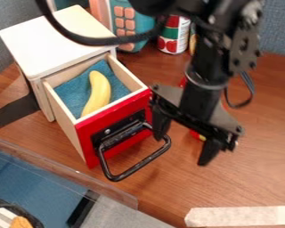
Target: Close the drawer
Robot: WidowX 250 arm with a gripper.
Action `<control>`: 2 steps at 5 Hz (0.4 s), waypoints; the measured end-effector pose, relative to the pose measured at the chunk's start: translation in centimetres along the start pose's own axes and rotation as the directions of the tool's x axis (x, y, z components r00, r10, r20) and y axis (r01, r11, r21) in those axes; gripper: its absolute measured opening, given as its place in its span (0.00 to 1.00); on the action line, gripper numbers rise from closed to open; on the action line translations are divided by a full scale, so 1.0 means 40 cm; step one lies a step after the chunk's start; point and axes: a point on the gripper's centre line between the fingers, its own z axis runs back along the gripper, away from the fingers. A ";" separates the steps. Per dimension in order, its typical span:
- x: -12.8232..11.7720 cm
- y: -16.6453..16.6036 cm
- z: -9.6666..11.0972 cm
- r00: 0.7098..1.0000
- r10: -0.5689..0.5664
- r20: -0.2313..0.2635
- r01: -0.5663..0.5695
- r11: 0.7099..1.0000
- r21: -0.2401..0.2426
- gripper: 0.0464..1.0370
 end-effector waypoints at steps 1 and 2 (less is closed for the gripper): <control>-0.028 -0.026 -0.033 1.000 -0.024 -0.019 0.024 1.000 0.007 0.96; -0.046 -0.042 -0.060 0.999 -0.035 -0.038 0.036 0.999 0.016 0.96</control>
